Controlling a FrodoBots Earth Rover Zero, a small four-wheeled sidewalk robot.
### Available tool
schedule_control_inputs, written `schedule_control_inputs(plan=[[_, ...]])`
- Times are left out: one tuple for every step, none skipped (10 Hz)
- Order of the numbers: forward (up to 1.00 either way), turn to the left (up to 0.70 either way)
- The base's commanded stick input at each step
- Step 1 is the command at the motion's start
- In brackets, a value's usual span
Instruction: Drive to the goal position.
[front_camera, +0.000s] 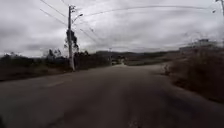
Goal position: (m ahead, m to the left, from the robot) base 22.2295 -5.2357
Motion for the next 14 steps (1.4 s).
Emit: schedule_control_inputs(plan=[[0.70,0.00],[0.70,0.00],[0.70,0.00],[0.70,0.00],[0.70,0.00],[0.70,0.00],[0.70,0.00],[0.70,0.00],[0.70,0.00],[0.70,0.00],[0.70,0.00],[0.70,0.00],[0.70,0.00],[0.70,0.00]])
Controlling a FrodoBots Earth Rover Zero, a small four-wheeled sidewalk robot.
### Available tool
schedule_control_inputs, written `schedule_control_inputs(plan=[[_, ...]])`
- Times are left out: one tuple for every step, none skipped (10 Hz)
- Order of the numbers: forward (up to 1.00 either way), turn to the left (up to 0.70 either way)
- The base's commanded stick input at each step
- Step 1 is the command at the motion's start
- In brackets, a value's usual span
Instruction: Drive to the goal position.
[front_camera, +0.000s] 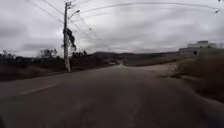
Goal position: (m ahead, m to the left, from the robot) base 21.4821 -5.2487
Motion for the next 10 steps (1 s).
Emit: schedule_control_inputs(plan=[[0.70,0.00],[0.70,0.00],[0.70,0.00],[0.70,0.00],[0.70,0.00],[0.70,0.00],[0.70,0.00],[0.70,0.00],[0.70,0.00],[0.70,0.00]])
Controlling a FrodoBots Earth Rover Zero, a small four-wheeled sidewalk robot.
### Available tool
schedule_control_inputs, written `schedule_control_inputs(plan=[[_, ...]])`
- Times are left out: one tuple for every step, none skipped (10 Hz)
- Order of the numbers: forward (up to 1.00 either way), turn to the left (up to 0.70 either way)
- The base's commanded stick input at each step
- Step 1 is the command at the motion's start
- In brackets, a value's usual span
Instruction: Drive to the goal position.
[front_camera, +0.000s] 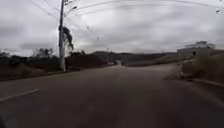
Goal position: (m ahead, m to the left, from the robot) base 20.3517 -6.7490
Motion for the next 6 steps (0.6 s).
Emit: schedule_control_inputs(plan=[[0.70,0.00],[0.70,0.00],[0.70,0.00],[0.70,0.00],[0.70,0.00],[0.70,0.00]])
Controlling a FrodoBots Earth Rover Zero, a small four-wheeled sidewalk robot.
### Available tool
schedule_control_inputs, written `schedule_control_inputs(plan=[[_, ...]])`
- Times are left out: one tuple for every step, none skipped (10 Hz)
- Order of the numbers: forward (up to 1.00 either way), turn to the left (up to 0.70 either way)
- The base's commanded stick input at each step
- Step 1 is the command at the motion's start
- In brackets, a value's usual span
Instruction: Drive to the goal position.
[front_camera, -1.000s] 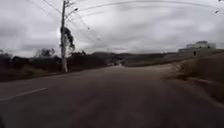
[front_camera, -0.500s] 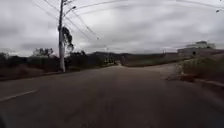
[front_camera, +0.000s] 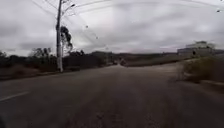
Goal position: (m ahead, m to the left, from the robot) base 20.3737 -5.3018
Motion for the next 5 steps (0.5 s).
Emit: schedule_control_inputs(plan=[[0.70,0.00],[0.70,0.00],[0.70,0.00],[0.70,0.00],[0.70,0.00]])
